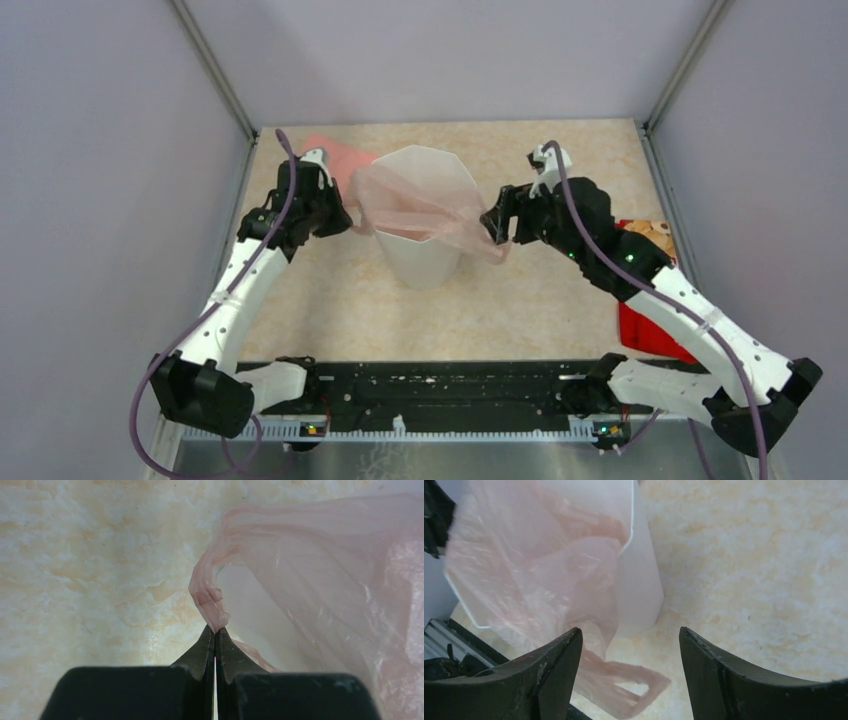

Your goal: Put the trash bags into the trash bin

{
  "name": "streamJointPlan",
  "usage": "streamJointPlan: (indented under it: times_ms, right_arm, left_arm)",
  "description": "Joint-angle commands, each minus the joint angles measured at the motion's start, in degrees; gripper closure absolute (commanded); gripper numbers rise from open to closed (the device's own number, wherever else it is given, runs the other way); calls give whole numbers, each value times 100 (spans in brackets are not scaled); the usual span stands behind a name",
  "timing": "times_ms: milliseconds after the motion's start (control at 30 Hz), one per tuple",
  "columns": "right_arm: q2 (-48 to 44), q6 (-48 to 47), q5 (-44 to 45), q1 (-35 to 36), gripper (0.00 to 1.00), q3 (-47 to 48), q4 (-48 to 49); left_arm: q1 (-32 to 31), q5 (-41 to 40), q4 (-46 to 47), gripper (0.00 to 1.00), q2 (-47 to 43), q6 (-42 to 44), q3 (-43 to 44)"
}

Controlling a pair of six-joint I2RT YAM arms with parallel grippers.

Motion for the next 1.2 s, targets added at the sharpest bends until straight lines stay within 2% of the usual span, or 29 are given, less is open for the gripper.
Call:
streamJointPlan:
  times_ms: [0,167,467,700,1000,1167]
  right_arm:
    - [-305,-414,33,27,28,660,-292]
    - [-121,-1065,-253,592,29,1336,-318]
    - [1235,-1967,-526,1598,40,2609,-640]
    - [2203,-2430,-1115,1665,55,3379,-1057]
    - [2794,-2728,-947,1685,56,3704,-1332]
    - [2952,-2825,-680,1684,59,3715,-1333]
  left_arm:
    - [-2,37,55,100,-218,151,190]
    - [-2,99,58,100,-296,191,220]
    - [-2,159,34,100,-346,236,299]
    - [-2,180,30,100,-367,237,309]
    - [-2,191,44,100,-354,236,306]
    - [-2,210,59,100,-323,236,316]
